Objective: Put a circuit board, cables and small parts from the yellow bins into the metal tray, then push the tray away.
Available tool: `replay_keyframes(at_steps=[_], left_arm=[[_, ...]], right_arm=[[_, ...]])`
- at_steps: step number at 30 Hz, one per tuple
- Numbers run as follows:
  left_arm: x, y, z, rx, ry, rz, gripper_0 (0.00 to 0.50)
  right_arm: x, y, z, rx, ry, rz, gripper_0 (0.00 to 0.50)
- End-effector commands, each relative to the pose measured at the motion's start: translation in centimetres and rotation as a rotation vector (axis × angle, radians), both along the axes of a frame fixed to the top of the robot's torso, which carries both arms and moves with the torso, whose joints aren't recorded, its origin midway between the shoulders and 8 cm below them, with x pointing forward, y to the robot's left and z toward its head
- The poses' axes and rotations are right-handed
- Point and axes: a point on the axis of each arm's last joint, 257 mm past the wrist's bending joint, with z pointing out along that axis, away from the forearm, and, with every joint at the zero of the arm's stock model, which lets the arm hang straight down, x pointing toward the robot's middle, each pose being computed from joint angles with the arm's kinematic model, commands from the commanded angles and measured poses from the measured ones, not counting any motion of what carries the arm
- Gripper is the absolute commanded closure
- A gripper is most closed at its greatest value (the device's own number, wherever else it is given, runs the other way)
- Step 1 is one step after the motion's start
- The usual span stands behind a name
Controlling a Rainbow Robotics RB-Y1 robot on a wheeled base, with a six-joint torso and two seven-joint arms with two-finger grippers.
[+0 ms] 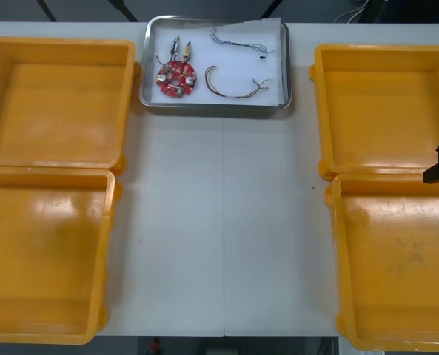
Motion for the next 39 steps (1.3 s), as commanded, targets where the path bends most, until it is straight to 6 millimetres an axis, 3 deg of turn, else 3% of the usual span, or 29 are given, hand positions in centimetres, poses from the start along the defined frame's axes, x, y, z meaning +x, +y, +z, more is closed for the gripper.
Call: replay_keyframes(at_steps=[1,10,21,39], left_arm=[[0.8,-0.7,0.7,-0.032,-0.033,0.041,0.000],[0.8,-0.7,0.7,-0.032,-0.033,0.041,0.000],[0.8,-0.7,0.7,-0.032,-0.033,0.041,0.000],[0.8,-0.7,0.7,-0.032,-0.033,0.041,0.000]], right_arm=[[0.0,-0.8,1.3,-0.044,-0.036,0.012,0.000],[0.4,-1.7,0.2,-0.138,-0.033,0.078,0.000],[0.1,-0.5,-1.5,-0.118,-0.017,0.123,0.000],[0.1,-0.5,-1.5,-0.118,-0.017,0.123,0.000]])
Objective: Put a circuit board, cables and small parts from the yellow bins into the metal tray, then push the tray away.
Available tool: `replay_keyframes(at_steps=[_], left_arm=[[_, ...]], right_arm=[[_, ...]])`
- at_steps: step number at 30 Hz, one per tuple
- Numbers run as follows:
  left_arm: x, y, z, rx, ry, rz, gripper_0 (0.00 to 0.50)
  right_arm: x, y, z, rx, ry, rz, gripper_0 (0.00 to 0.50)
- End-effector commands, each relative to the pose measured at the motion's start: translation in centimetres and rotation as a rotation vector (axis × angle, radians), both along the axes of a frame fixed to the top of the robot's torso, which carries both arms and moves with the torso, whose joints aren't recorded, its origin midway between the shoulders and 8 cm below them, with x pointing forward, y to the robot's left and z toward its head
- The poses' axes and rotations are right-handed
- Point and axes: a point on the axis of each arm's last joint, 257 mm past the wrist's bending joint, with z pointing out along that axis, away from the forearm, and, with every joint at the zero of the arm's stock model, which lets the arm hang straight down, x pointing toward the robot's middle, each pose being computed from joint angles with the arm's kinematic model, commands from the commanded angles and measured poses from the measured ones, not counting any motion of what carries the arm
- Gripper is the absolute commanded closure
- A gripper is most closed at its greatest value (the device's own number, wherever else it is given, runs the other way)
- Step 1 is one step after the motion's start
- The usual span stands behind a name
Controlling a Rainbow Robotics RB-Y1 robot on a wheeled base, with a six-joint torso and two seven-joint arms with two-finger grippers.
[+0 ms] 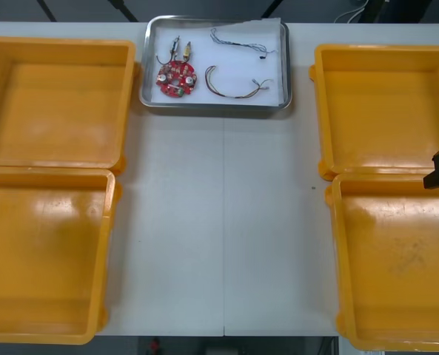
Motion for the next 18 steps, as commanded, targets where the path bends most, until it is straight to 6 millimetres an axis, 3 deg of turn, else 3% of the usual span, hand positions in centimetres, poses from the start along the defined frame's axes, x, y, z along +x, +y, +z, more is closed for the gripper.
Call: replay_keyframes(at_steps=[1,18], left_arm=[[0.82,-0.75,0.72,-0.032,-0.033,0.041,0.000],[0.82,-0.75,0.72,-0.032,-0.033,0.041,0.000]], right_arm=[[-0.34,0.58,-0.23,-0.022,-0.002,0.056,0.000],[-0.34,0.58,-0.23,-0.022,-0.002,0.056,0.000]])
